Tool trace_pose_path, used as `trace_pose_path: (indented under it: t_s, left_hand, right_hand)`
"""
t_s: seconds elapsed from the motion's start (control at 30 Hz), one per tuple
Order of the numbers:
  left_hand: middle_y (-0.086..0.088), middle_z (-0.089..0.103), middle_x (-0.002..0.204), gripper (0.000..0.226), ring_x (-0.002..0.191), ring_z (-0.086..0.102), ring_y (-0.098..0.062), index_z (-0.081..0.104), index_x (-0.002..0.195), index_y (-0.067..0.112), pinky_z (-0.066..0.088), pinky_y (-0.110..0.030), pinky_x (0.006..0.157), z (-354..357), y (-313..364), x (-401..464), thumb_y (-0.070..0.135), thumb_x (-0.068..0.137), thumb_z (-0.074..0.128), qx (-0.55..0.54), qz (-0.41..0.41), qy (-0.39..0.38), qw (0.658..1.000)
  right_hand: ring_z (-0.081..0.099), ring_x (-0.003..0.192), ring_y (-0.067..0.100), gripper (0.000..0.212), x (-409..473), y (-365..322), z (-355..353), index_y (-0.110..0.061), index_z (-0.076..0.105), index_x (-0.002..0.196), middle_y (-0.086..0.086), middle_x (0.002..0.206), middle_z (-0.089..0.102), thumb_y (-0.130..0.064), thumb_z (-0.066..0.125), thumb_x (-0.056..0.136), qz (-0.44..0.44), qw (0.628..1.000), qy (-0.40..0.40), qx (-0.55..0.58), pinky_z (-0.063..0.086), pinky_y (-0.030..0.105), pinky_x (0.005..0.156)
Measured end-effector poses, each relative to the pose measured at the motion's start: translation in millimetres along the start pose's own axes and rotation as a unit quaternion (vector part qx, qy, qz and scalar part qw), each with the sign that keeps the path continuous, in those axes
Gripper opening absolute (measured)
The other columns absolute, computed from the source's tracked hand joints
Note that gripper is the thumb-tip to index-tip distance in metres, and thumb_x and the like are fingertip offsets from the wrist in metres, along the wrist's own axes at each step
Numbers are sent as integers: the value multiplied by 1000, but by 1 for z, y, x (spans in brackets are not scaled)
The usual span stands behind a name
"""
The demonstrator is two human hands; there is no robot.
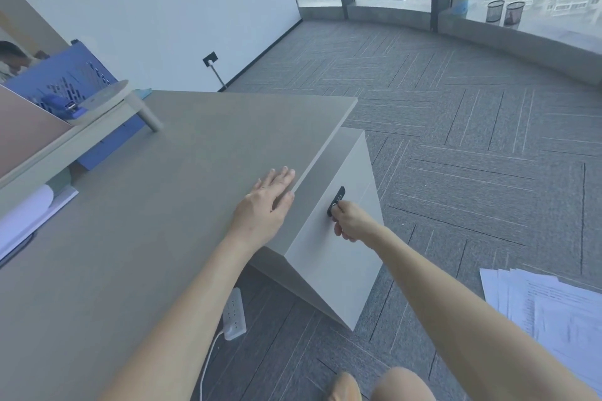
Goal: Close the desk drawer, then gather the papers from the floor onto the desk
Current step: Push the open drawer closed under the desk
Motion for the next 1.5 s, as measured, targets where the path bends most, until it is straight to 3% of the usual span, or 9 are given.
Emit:
trace_pose_path:
  t_s: [0.13, 0.27, 0.37, 0.47, 0.67, 0.8, 0.93, 1.13, 1.5]
  left_hand:
    - [13, 33, 157, 45, 149, 17, -6, 40, 147, 29, 7, -17, 117, 0, 1, 0, 26, 102, 43, -3, -2, 0, 1000]
    - [13, 33, 157, 45, 149, 18, -6, 40, 147, 29, 7, -17, 117, 0, 0, 0, 27, 102, 43, 3, -4, -1, 1000]
    - [13, 34, 157, 45, 149, 18, -6, 40, 147, 29, 7, -17, 117, 1, 0, 0, 27, 102, 43, 4, -2, 0, 1000]
    - [14, 34, 156, 45, 149, 19, -5, 41, 146, 30, 8, -19, 118, 1, -1, 0, 28, 102, 43, 8, 1, 1, 1000]
    - [14, 40, 153, 43, 147, 24, -4, 46, 143, 30, 14, -26, 123, -2, -6, -1, 31, 100, 48, -21, -3, 10, 1000]
    - [13, 42, 152, 43, 147, 26, -6, 49, 142, 30, 16, -26, 122, -4, -4, -1, 32, 99, 50, -26, -9, 17, 999]
    - [11, 42, 152, 43, 147, 26, -7, 49, 142, 28, 17, -29, 122, -6, 2, -3, 30, 99, 51, -28, -9, 15, 999]
    - [3, 43, 153, 43, 147, 29, -13, 48, 143, 18, 25, -32, 118, -6, 17, -11, 22, 100, 48, 18, -13, 28, 999]
    - [-11, 62, 136, 41, 110, 64, -38, 57, 135, 17, 47, -36, 93, 35, 209, -32, 22, 94, 56, -44, 93, 33, 994]
  right_hand:
    - [48, 57, 24, 19, -3, -6, -11, -8, 44, 87, 12, 73, 54, -16, 37, 102, -48, 993, 58, -91, 34, 29, 53]
    - [54, 75, 34, 13, -13, -15, -17, -10, 54, 99, 14, 79, 55, -16, 42, 100, -115, 947, 146, -260, 36, 34, 61]
    - [50, 68, 33, 31, -20, -22, -14, -14, 57, 117, 12, 79, 55, -3, 43, 91, -128, 915, 167, -344, 34, 32, 60]
    - [62, 74, 37, 33, -20, -26, -14, -15, 57, 118, 15, 89, 68, -2, 44, 91, -142, 900, 174, -374, 36, 32, 61]
    - [58, 72, 36, 24, -22, -23, -15, -13, 56, 115, 15, 83, 61, -9, 45, 93, -131, 905, 173, -365, 35, 33, 60]
    - [65, 101, 39, 26, -30, -20, -12, -9, 48, 124, 19, 110, 65, -20, 47, 100, -98, 918, 123, -363, 38, 36, 69]
    - [64, 104, 38, 21, -58, -21, -21, -8, 47, 113, 18, 115, 64, -24, 49, 100, -75, 922, 125, -359, 40, 35, 71]
    - [53, 127, 33, 48, -120, -13, -60, -18, 45, 144, 11, 133, 61, -29, 48, 98, -54, 952, 140, -268, 45, 42, 98]
    - [58, 118, 27, 36, -281, 12, -183, -15, 61, 130, 6, 120, 70, -28, 53, 98, -46, 935, 262, -233, 45, 37, 98]
Point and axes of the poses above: each hand's wrist, its own x-axis towards the middle knuckle, its own z-axis out of the palm, y = z × x, the point moved 10 cm from there along x, towards the middle knuckle
